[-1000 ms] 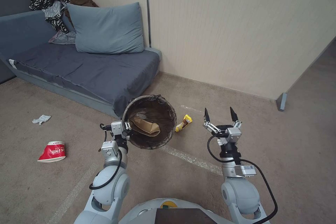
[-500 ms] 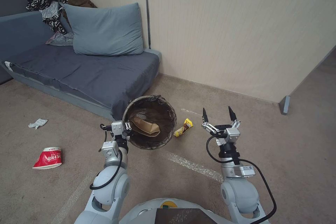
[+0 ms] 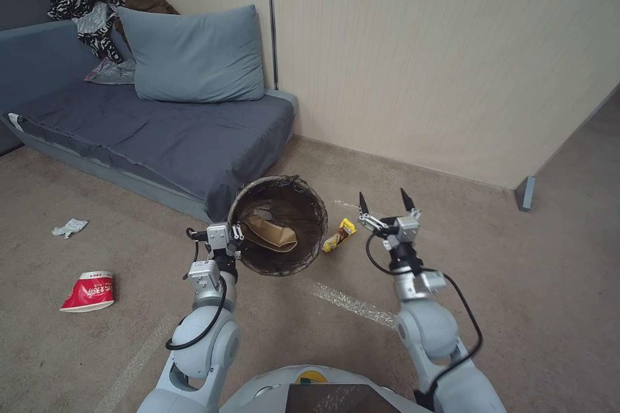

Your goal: Pick up the trash bin, then pick up the garbage from the floor and place it into the trash bin.

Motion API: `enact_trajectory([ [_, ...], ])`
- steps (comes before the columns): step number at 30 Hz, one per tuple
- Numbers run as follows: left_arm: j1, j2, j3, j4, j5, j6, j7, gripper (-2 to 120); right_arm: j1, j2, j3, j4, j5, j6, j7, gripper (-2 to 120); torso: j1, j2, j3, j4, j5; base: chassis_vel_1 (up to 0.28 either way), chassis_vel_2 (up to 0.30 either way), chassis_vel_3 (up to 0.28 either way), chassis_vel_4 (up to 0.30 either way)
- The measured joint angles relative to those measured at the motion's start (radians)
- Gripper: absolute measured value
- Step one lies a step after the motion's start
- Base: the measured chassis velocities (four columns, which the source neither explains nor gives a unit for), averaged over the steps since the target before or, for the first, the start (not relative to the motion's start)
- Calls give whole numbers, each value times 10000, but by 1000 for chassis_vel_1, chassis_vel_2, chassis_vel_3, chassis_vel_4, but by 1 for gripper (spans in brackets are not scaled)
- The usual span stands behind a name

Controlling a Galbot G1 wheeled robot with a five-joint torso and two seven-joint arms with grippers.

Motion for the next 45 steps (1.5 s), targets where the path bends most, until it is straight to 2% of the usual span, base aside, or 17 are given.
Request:
enact_trajectory([
  [2, 14, 9, -32, -76, -1, -3, 1, 3, 672, -217, -397, -681, 667, -760, 317, 100, 0, 0, 0, 1, 0, 0, 0, 0, 0],
  [4, 17, 8, -47, -95, -1, -5, 1, 3, 859, -287, -544, -866, 967, -981, 418, 100, 0, 0, 0, 0, 1, 0, 0, 0, 0],
  [6, 35, -12, -84, -125, 10, -15, 5, 3, 1461, -446, -1043, -1490, 1841, -1611, 694, 100, 0, 0, 0, -2, -1, 0, 0, 0, 0],
  [11, 63, -55, -102, -126, 66, -42, 8, 3, 2232, -400, -1584, -2663, 2373, -2111, 1014, 100, 0, 0, 0, 0, -1, 0, 0, 0, 0],
  [13, 84, -63, -110, -126, 100, -62, 17, 3, 2715, -283, -1818, -3659, 2404, -2164, 1078, 100, 0, 0, 1, -1, 0, 0, 0, 0, 0],
  [15, 89, -64, -112, -126, 108, -64, 21, 3, 2849, -250, -1873, -3957, 2408, -2164, 1086, 100, 0, 0, 1, -1, 0, 0, 0, 0, 0],
  [17, 103, -75, -144, -130, 133, -72, 32, 3, 3217, -130, -1971, -4800, 2438, -2157, 1065, 100, 0, 0, 1, -1, 0, 0, 0, 0, 0],
  [30, 114, -135, -130, -95, 205, -110, 49, 3, 4042, 284, -2145, -6608, 3130, -2717, 948, 100, 0, 0, 0, -3, -2, 0, 0, 0, 0],
  [45, 179, -157, -171, -103, 250, -139, 53, 3, 4982, 895, -2203, -9111, 2778, -2350, 943, 100, 0, 0, 0, -2, -1, 0, 0, 0, 0],
])
